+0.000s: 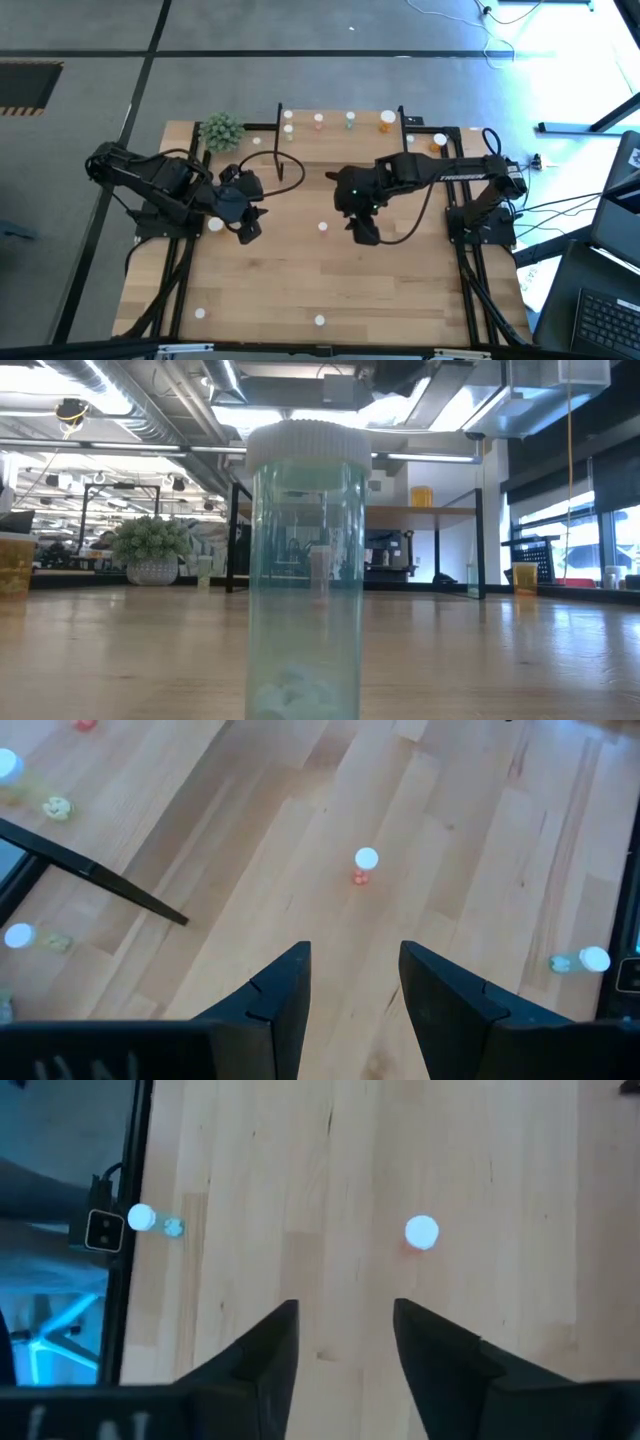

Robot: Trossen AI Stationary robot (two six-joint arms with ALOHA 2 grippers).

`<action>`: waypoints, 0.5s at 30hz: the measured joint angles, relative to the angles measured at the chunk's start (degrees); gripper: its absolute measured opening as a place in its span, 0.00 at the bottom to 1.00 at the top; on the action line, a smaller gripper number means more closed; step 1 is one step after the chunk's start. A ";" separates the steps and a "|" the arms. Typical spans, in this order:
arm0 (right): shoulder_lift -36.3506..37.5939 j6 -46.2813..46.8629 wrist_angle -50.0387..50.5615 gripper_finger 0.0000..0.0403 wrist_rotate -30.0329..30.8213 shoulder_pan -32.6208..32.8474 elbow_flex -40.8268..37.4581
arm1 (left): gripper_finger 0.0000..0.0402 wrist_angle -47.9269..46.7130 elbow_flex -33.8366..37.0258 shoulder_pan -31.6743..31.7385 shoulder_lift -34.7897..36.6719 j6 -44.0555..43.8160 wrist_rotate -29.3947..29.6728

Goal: Pick and place medicine bottles onto shelf by color
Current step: Put the top pink pill bottle on the shelf aligned with the other pink pill bottle

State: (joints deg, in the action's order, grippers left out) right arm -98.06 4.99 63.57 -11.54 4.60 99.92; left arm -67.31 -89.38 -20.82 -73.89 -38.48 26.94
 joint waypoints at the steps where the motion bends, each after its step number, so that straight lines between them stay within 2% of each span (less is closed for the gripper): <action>1: 0.00 -1.42 -0.02 0.43 0.00 0.00 0.00 | 0.37 0.00 0.00 0.00 0.00 0.02 0.00; 7: -0.12 -2.11 -0.97 0.42 -0.03 0.00 0.00 | 0.37 0.00 0.00 0.00 0.00 0.02 0.04; 15: -0.63 1.48 -1.26 0.43 0.60 -0.28 -0.02 | 0.37 0.02 0.00 0.00 0.00 0.02 0.04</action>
State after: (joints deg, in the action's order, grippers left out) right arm -98.70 6.47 62.31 -10.94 4.32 99.90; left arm -67.29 -89.38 -20.82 -73.89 -38.46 26.98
